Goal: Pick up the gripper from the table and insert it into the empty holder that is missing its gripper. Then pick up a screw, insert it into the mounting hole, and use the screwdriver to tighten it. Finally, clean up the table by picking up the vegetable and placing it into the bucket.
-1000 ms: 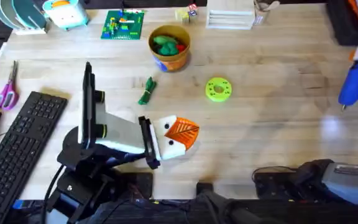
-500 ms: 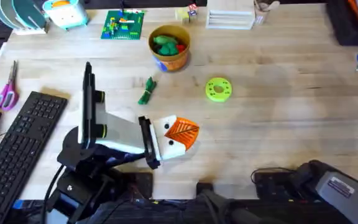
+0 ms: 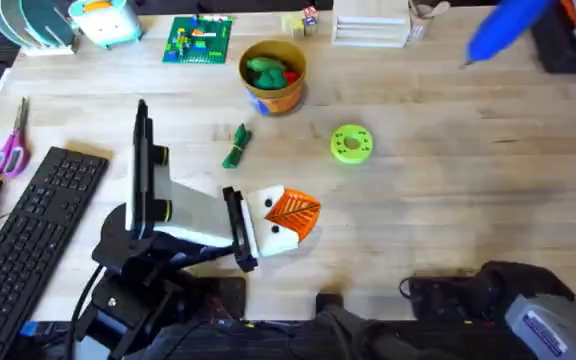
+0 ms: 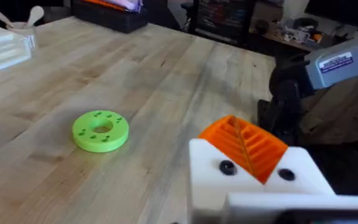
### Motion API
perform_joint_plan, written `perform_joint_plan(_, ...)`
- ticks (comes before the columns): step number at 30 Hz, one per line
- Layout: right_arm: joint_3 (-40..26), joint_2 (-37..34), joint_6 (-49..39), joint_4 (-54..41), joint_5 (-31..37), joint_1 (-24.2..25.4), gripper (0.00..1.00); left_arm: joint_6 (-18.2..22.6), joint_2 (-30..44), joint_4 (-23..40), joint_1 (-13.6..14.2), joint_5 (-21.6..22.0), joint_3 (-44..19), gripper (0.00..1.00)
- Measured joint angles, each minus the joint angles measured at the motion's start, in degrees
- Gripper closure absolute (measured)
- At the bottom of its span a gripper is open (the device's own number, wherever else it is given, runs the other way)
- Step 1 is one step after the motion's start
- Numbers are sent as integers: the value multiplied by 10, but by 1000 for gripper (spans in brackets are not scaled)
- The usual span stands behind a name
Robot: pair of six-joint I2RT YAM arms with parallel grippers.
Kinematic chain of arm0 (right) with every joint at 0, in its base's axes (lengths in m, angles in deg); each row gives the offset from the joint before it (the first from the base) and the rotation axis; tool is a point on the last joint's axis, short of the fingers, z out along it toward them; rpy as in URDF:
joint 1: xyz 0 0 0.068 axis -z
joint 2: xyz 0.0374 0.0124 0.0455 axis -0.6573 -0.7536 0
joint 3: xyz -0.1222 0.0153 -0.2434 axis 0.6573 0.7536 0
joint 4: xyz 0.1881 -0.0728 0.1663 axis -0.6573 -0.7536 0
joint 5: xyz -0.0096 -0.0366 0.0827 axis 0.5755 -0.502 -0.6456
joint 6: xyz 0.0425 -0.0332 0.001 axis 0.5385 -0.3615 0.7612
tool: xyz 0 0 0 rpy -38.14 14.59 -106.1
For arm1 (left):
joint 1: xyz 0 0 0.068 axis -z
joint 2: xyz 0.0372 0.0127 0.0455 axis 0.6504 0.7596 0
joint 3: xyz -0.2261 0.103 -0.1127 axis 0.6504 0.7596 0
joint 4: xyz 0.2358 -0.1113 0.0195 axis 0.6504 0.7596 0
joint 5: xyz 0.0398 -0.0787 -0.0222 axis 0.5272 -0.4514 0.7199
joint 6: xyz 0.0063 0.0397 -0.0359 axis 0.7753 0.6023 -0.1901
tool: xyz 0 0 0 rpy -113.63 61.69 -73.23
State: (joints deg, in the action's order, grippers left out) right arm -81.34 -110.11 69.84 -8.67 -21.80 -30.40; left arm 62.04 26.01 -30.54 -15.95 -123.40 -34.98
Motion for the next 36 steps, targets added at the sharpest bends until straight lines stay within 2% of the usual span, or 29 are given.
perform_joint_plan(4, 42, 17, 54, 85, -19, -120, 917, 0, 0, 0, 0, 0, 0, 992)
perform_joint_plan(11, 44, 15, 88, 163, -32, -337, 917, 0, 0, 0, 0, 0, 0, 992)
perform_joint_plan(16, 44, 15, 94, 189, -35, -445, 917, 0, 0, 0, 0, 0, 0, 992)
perform_joint_plan(21, 44, 3, 94, 195, -36, -503, 917, 0, 0, 0, 0, 0, 0, 992)
perform_joint_plan(26, 44, -45, 94, 214, -36, -545, 917, 15, 0, 0, 0, 0, 0, 992)
perform_joint_plan(36, 44, -97, 93, 228, -36, -560, 917, 32, 0, 0, 0, 0, 0, 992)
